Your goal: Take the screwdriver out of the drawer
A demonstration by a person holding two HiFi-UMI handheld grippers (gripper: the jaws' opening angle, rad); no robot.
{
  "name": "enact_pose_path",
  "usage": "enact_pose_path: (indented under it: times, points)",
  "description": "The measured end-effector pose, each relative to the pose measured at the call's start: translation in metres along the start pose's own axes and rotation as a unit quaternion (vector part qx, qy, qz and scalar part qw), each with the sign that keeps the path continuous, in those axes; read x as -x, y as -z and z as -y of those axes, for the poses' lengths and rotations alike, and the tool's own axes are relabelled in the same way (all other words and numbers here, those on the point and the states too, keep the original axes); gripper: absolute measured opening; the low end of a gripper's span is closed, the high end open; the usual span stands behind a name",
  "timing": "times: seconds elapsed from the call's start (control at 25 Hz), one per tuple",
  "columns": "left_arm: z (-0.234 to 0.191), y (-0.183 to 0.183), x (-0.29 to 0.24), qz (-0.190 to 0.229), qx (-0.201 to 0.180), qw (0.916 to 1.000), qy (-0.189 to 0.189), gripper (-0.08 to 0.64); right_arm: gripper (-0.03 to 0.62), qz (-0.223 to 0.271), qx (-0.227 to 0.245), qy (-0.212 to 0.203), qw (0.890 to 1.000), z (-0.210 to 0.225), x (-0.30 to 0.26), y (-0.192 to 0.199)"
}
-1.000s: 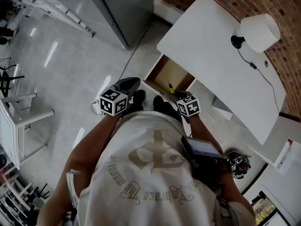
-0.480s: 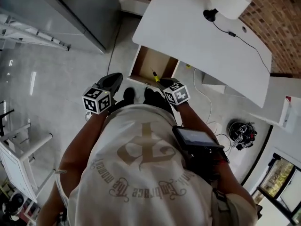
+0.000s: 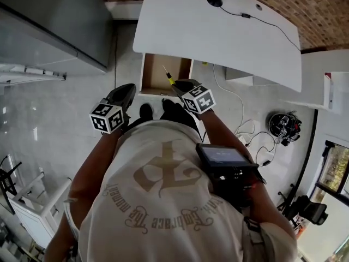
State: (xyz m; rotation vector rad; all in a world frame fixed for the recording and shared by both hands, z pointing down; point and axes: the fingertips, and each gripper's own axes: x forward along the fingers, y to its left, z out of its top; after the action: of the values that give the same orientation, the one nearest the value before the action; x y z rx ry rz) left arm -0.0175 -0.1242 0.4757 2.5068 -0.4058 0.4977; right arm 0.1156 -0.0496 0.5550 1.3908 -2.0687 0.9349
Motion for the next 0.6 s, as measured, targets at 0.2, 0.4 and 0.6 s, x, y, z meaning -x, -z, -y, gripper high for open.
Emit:
enact_pose_path:
  times: [0.2,0.4,0.6]
  points:
    - [0.006,-0.005,-0.014,-0.011,-0.017,0.9994,0.029,0.012,0.055,0.035,-0.014,0.012,0.999,-0.001,0.013,-0.012]
    - [0.015,-0.012,-0.024,-0.016,-0.031,0.998,0.052,0.012,0.055,0.07,-0.035,0.023,0.997,-0.004,0.028,-0.019]
    - [0.02,-0.025,-0.029,-0.016,-0.049,0.9966,0.065,0.012,0.055,0.106,-0.056,0.033,0.992,-0.003,0.04,-0.032]
